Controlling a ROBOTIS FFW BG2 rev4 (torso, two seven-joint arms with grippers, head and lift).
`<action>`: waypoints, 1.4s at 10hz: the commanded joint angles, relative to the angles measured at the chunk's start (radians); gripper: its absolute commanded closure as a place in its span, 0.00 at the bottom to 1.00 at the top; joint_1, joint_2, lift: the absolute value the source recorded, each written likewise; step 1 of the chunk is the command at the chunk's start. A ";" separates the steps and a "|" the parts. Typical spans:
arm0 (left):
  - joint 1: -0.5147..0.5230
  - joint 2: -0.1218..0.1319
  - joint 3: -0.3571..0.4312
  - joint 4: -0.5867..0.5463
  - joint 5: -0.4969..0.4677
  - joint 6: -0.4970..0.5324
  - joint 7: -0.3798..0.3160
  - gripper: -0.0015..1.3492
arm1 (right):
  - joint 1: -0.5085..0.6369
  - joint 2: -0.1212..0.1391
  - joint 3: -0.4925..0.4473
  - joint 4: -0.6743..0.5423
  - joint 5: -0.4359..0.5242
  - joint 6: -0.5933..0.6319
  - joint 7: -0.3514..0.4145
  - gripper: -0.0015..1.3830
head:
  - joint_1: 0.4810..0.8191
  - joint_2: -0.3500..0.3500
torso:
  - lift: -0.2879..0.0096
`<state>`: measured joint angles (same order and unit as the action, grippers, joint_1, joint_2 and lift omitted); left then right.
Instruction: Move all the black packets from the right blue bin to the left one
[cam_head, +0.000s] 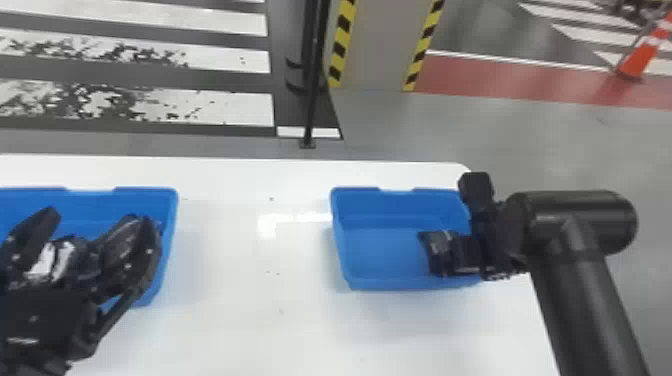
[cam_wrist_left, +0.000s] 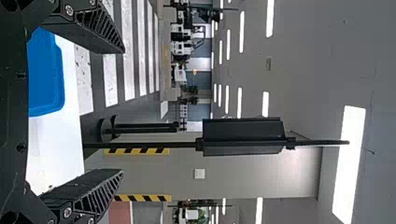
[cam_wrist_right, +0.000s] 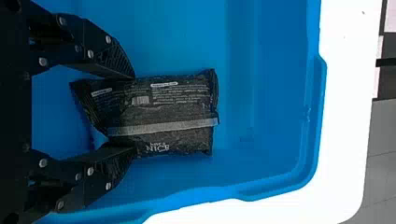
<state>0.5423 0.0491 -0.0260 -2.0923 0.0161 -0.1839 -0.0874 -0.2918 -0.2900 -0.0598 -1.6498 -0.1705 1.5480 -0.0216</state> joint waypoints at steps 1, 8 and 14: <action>0.003 0.000 0.000 0.000 0.002 -0.003 0.000 0.10 | 0.012 0.000 0.000 -0.006 -0.011 -0.009 0.000 0.67 | 0.63 0.19 | 0.50; 0.003 0.003 0.002 0.000 0.016 -0.032 -0.002 0.10 | 0.235 0.042 -0.078 -0.202 -0.131 -0.662 0.193 0.80 | 0.63 0.28 | 0.50; -0.029 0.018 -0.042 0.032 0.022 -0.079 -0.003 0.10 | 0.292 0.017 0.259 -0.192 -0.412 -1.168 0.354 0.80 | 0.63 0.60 | 0.50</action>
<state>0.5155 0.0661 -0.0645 -2.0648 0.0365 -0.2558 -0.0905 0.0037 -0.2700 0.1603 -1.8820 -0.5644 0.4338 0.3318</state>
